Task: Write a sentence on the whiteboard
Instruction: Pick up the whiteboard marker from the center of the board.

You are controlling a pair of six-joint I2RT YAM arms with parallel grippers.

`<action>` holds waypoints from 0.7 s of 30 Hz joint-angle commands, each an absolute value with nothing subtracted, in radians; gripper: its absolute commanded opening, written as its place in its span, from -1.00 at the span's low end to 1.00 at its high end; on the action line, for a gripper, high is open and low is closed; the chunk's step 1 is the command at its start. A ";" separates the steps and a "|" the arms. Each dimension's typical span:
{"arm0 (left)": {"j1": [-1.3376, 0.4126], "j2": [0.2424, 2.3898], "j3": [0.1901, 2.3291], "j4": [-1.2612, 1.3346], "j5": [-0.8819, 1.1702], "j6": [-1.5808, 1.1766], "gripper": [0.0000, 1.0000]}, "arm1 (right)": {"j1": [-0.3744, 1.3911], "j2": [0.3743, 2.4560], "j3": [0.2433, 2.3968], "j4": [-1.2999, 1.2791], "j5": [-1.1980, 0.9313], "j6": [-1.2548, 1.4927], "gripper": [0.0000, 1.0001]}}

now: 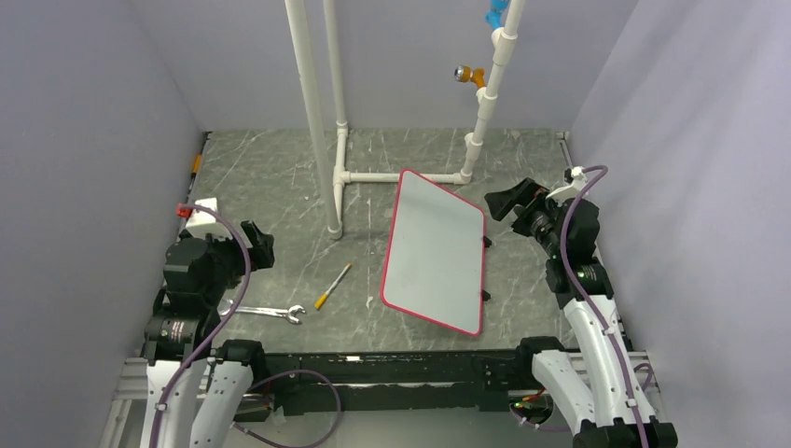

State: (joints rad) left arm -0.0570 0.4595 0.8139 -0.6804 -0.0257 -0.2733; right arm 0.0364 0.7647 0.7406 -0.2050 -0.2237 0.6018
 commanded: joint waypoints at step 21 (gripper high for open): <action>-0.350 0.699 0.751 -0.661 0.031 -0.346 0.49 | 0.064 0.753 0.778 -0.395 -0.248 0.514 0.99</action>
State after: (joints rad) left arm -0.2710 0.6426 0.7589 -0.6998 0.1020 -0.3187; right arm 0.0547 0.7616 0.7406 -0.3679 -0.2298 0.5571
